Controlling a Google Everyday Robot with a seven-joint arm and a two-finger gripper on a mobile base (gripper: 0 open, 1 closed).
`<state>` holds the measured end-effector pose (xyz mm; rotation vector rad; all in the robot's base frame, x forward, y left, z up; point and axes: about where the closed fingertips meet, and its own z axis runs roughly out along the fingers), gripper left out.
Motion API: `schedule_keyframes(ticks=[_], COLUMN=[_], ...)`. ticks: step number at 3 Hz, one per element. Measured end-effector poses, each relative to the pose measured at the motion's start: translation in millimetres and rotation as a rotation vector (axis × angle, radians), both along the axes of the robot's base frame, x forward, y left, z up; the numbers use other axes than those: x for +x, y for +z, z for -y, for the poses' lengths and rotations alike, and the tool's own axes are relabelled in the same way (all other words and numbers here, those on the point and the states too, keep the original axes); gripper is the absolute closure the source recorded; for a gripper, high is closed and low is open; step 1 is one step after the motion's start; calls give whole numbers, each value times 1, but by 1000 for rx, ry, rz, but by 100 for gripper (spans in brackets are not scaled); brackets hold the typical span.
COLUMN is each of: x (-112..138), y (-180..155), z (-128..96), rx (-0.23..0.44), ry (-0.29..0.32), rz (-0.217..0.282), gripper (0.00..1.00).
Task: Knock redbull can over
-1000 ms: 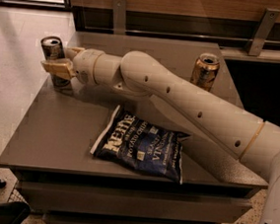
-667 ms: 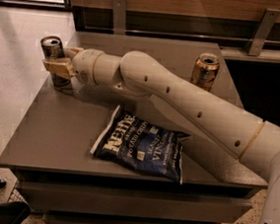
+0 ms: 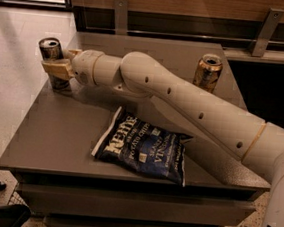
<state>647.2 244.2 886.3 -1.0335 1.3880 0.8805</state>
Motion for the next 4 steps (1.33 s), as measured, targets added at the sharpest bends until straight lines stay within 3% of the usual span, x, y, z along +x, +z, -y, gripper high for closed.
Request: schedule_keyframes(ticks=[1, 3, 4], x=[1, -8, 0], y=[4, 46, 42], z=[0, 8, 29], rx=[-31, -283, -468], ry=[4, 70, 57], rz=[-8, -49, -103], gripper=[100, 100, 100])
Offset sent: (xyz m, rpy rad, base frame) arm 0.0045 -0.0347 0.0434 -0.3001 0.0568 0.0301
